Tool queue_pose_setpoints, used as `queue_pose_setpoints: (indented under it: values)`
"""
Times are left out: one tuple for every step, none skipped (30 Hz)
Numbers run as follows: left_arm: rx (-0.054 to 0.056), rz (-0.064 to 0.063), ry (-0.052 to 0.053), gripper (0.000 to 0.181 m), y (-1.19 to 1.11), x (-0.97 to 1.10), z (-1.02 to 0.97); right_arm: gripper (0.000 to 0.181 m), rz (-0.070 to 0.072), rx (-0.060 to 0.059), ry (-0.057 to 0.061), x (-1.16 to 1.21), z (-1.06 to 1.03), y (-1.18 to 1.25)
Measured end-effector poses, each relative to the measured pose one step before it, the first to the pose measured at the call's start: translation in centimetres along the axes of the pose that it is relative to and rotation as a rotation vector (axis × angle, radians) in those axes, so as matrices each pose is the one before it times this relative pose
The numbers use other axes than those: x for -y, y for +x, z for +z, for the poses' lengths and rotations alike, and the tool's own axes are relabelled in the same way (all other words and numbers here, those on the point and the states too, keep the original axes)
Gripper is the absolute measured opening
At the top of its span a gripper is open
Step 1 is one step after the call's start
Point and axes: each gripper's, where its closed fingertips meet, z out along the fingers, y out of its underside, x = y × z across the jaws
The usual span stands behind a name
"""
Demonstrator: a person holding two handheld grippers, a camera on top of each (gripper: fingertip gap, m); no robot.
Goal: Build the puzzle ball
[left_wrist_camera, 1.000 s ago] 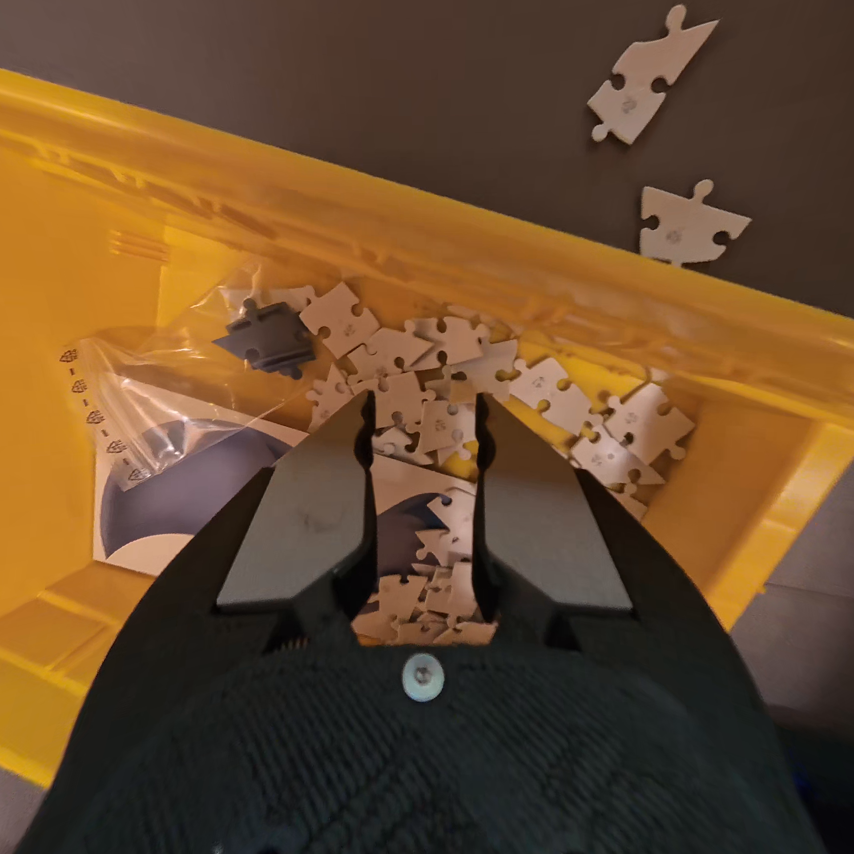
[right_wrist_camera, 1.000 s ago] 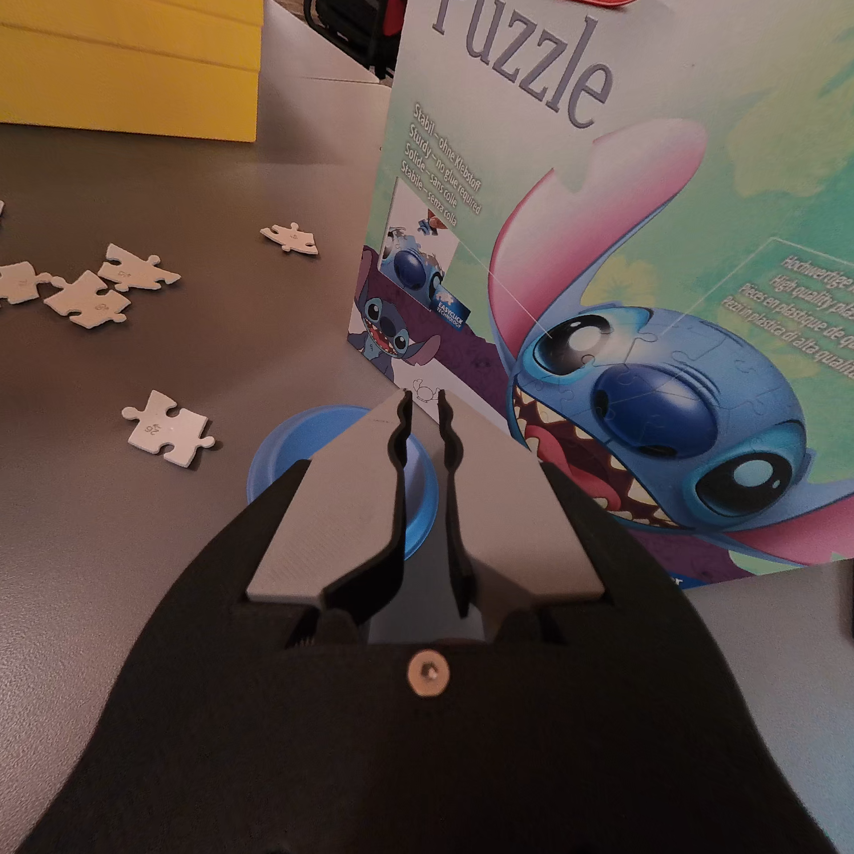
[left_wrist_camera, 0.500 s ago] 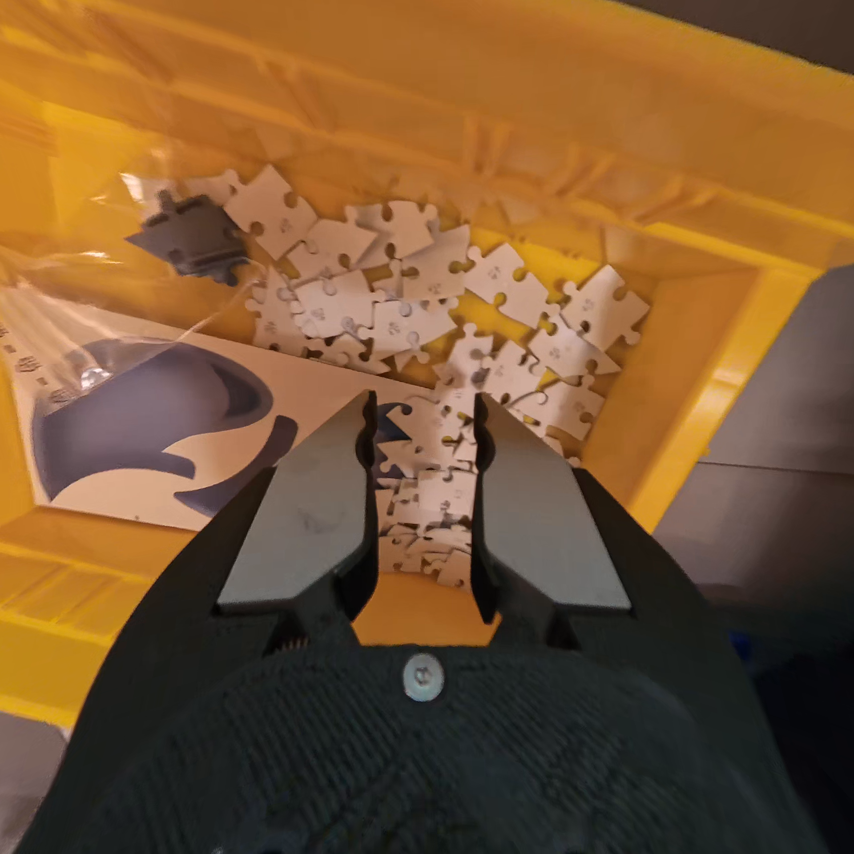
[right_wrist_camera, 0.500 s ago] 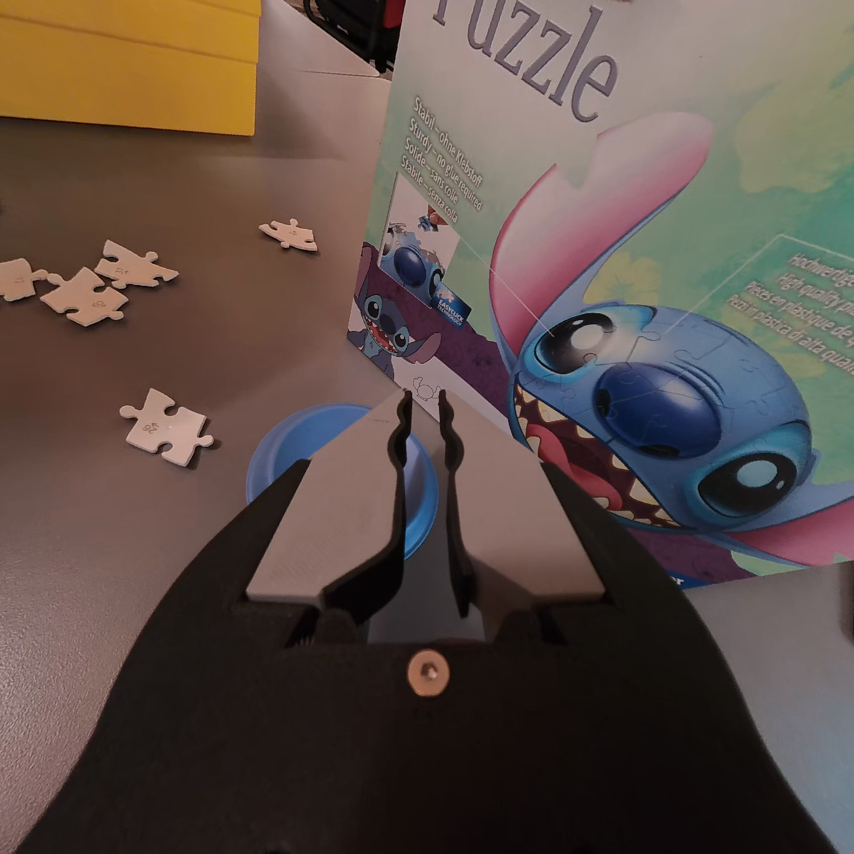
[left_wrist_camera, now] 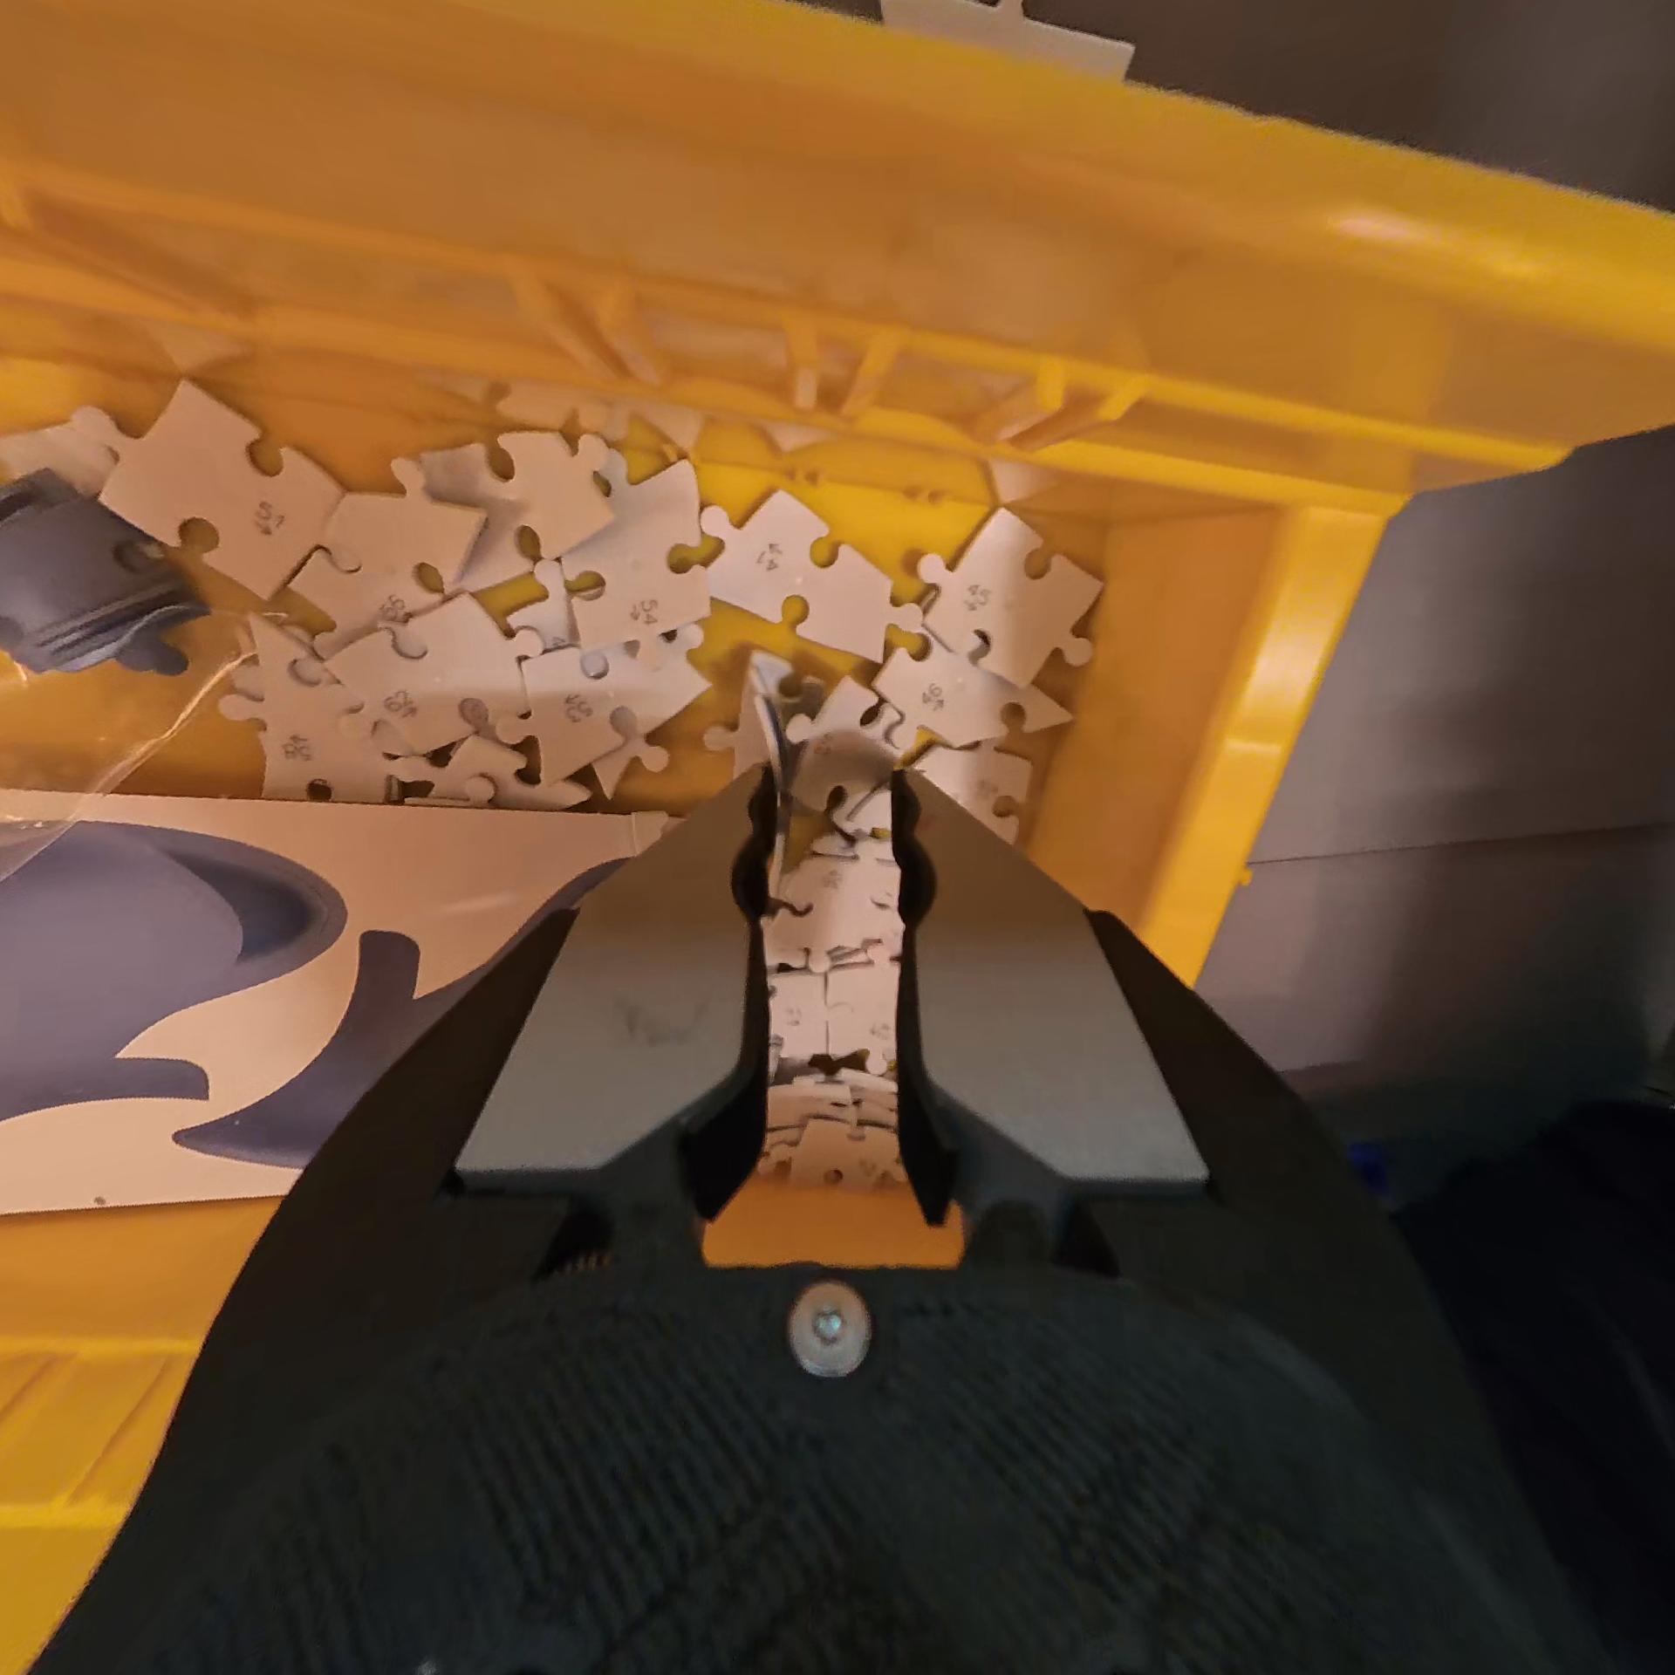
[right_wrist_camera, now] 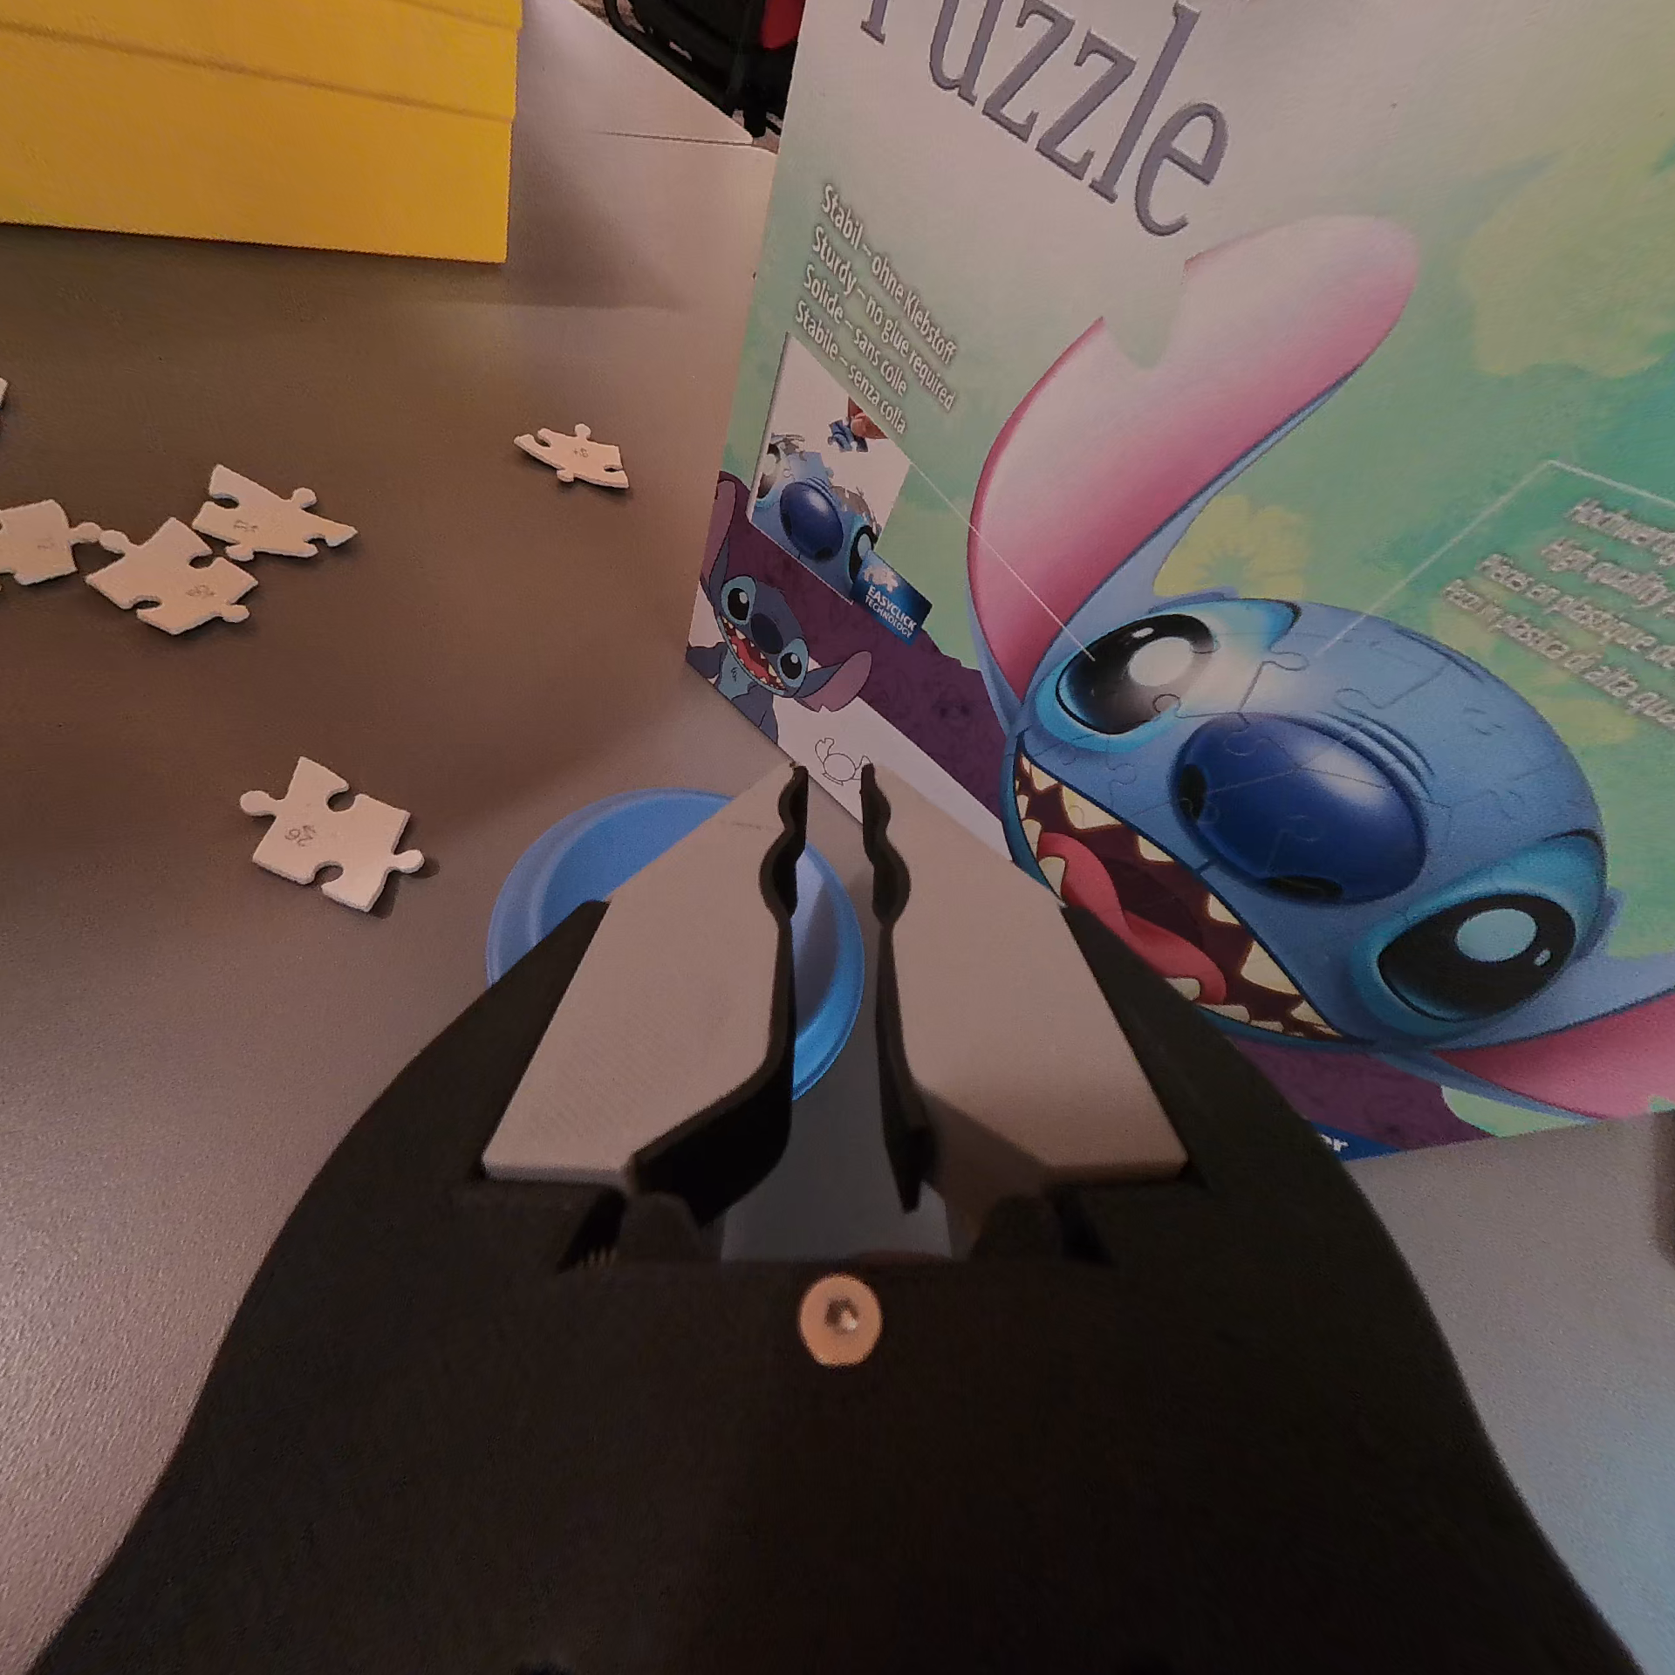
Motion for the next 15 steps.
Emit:
queue_pose_setpoints:
  values:
    - [0.0151,-0.0041,0.0086,0.023,-0.309,0.181,-0.031,0.008,-0.0007,-0.0001,-0.0014,-0.014,0.022,-0.003]
    - [0.0124,-0.0046,0.0111,0.024,-0.31,0.222,-0.032,0.008,-0.0007,-0.0001,-0.001,-0.013,0.011,-0.006]
    - [0.0089,-0.0043,0.0125,0.026,-0.267,0.233,-0.011,0.008,-0.0004,0.0,-0.0008,-0.01,0.013,-0.009]
    - [0.009,-0.0048,0.0158,0.03,-0.294,0.29,0.014,0.008,-0.0003,-0.0003,-0.0002,-0.003,-0.007,-0.002]
    - [0.0076,-0.0067,0.0137,0.032,-0.296,0.281,0.057,0.008,-0.0001,-0.0003,-0.0002,0.003,0.006,0.0]
    - [0.0004,-0.0075,0.0101,0.033,-0.188,0.263,0.094,0.008,0.0004,0.0001,-0.0006,-0.009,0.001,0.005]
    - [0.011,-0.0057,0.0078,0.037,-0.32,0.254,0.084,0.008,0.0003,0.0001,-0.0005,-0.007,0.002,0.005]
    - [0.0267,-0.0017,0.0027,0.04,-0.505,0.146,0.029,0.008,-0.0002,-0.0001,0.0,0.0,0.0,0.002]
    - [0.0255,-0.0017,0.0043,0.043,-0.434,0.09,-0.11,0.009,-0.0006,-0.0003,0.0004,0.007,-0.002,-0.001]
    - [0.0131,-0.0001,0.0082,0.041,-0.195,0.03,-0.254,0.009,-0.0005,0.0,0.0005,0.007,-0.002,-0.005]
    - [0.0045,-0.001,0.0103,0.041,-0.036,-0.018,-0.324,0.009,0.0,0.0002,-0.0002,0.002,0.006,-0.008]
    - [0.0056,-0.0037,0.0088,0.04,-0.081,-0.064,-0.372,0.009,0.0004,0.0006,-0.0007,-0.01,0.001,-0.003]
    - [0.0097,-0.0092,0.0088,0.038,-0.16,-0.042,-0.365,0.009,0.0008,0.0007,-0.0009,-0.01,0.018,0.004]
    - [0.0014,-0.0154,0.0042,0.038,-0.037,-0.076,-0.325,0.009,0.0007,0.0008,-0.0004,-0.007,0.008,0.001]
    - [-0.008,-0.0175,-0.0033,0.039,0.137,-0.124,-0.24,0.008,0.0001,0.0002,0.0005,0.003,-0.009,-0.007]
